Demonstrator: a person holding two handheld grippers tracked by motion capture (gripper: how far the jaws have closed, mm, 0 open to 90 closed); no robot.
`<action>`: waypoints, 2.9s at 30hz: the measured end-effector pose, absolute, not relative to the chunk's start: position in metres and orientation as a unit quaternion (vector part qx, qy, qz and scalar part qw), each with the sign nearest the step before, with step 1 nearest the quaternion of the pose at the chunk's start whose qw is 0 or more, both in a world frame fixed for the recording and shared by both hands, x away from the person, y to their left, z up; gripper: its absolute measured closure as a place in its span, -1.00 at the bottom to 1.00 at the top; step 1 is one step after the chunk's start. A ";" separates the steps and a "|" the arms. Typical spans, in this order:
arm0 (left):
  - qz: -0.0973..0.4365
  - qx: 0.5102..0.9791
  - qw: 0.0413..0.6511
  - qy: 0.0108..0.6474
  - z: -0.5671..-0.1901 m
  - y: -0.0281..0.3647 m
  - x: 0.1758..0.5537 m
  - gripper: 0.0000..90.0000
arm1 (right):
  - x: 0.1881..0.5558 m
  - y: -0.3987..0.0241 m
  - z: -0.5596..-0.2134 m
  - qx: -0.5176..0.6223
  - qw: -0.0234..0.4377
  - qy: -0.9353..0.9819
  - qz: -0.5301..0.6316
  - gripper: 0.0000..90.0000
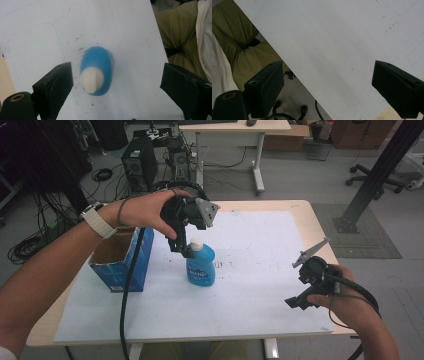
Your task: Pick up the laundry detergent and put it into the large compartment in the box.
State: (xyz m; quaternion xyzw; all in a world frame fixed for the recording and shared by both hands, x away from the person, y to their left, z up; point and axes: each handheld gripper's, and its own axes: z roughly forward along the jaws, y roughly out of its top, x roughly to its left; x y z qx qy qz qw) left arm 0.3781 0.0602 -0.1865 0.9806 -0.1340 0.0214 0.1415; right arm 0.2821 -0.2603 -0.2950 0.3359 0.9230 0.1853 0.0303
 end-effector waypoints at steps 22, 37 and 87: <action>0.016 0.984 0.120 -0.129 -0.204 0.053 0.403 -0.79 | 0.284 -0.262 -0.296 0.338 0.028 0.922 0.187 -0.76; 0.014 0.986 0.113 -0.123 -0.217 0.050 0.413 -0.84 | 0.286 -0.261 -0.298 0.338 0.026 0.922 0.185 -0.76; -0.003 0.985 0.091 -0.145 -0.256 0.042 0.417 -0.80 | 0.286 -0.264 -0.301 0.344 0.025 0.920 0.187 -0.76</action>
